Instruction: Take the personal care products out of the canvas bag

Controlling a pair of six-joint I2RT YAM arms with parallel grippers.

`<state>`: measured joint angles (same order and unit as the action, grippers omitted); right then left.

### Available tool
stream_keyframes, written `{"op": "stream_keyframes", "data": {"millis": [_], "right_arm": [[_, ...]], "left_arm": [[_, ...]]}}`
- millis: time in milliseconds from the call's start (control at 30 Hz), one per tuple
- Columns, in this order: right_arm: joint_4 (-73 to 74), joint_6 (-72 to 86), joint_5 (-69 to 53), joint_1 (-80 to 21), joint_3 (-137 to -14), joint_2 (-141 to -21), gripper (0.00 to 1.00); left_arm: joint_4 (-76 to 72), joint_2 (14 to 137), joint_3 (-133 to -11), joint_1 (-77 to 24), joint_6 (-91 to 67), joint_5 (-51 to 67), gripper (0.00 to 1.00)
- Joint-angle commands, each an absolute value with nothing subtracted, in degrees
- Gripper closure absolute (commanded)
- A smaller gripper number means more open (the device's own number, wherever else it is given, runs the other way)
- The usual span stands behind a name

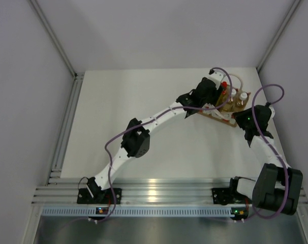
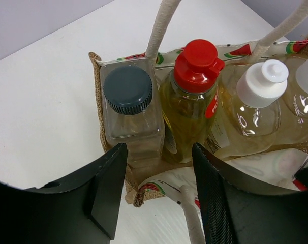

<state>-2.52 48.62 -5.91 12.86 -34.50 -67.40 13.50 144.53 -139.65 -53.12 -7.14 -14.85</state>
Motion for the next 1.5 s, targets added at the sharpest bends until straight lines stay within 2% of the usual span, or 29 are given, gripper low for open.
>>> {"op": "stream_keyframes", "data": {"millis": [0,233,300,367,500,667,967,1167,1467], "right_arm": [[-1.4,48.0,-9.9,11.3,-33.4,-66.7,1.00],[-0.2,46.3,-12.4,11.3,-34.6,-64.9,1.00],[-0.1,45.7,-13.4,11.3,-35.5,-64.6,1.00],[1.3,45.0,-14.0,11.3,-35.9,-64.4,1.00],[2.4,43.3,-14.8,11.3,-36.5,-64.2,1.00],[3.6,41.4,-16.2,11.3,-37.5,-63.6,1.00],[5.8,39.7,-17.1,11.3,-38.5,-60.4,1.00],[6.3,39.4,-17.8,11.3,-39.1,-58.9,1.00],[7.1,38.9,-19.6,11.3,-40.0,-57.7,1.00]], "left_arm": [[10.4,145.3,-140.9,-51.7,-6.5,-14.7,0.41],[10.4,146.3,-141.5,-50.4,-6.1,-15.2,0.40],[10.4,146.8,-141.4,-50.0,-5.9,-14.9,0.32],[10.5,147.3,-141.5,-49.8,-5.8,-14.4,0.30],[9.2,148.1,-141.8,-49.4,-5.0,-12.4,0.17],[8.1,148.8,-142.3,-48.7,-3.6,-10.2,0.18],[6.9,150.6,-142.6,-46.9,-3.4,-6.6,0.32],[7.0,151.8,-141.9,-46.9,-1.1,-5.2,0.31],[7.7,152.6,-139.9,-47.0,1.7,-4.7,0.24]]}}
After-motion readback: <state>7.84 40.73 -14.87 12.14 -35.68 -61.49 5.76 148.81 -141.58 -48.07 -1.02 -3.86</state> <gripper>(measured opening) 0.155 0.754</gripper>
